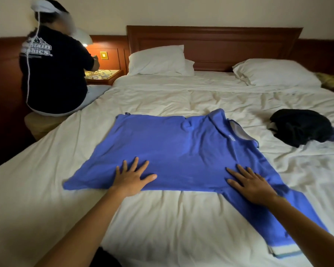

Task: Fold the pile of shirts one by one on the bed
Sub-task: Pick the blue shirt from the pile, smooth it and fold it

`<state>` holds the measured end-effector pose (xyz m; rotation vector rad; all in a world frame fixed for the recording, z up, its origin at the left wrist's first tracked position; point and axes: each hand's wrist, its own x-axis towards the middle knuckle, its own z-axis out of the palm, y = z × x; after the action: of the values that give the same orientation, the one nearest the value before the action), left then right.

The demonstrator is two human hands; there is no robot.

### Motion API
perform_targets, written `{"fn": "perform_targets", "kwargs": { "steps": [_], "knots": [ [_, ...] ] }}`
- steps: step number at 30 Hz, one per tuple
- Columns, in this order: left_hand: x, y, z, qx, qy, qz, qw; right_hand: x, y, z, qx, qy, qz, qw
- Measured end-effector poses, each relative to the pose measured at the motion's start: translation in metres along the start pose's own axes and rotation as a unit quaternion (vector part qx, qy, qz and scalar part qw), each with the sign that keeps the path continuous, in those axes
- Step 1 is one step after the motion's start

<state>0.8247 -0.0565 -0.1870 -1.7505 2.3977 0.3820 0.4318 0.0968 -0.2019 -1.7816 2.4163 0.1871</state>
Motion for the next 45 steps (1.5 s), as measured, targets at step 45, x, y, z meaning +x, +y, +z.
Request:
{"fn": "perform_targets", "kwargs": {
  "steps": [45],
  "knots": [
    [0.349,0.176,-0.004,-0.114,0.245,0.143,0.952,0.378,0.014,-0.122,0.126,0.05,-0.122,0.983]
  ]
}}
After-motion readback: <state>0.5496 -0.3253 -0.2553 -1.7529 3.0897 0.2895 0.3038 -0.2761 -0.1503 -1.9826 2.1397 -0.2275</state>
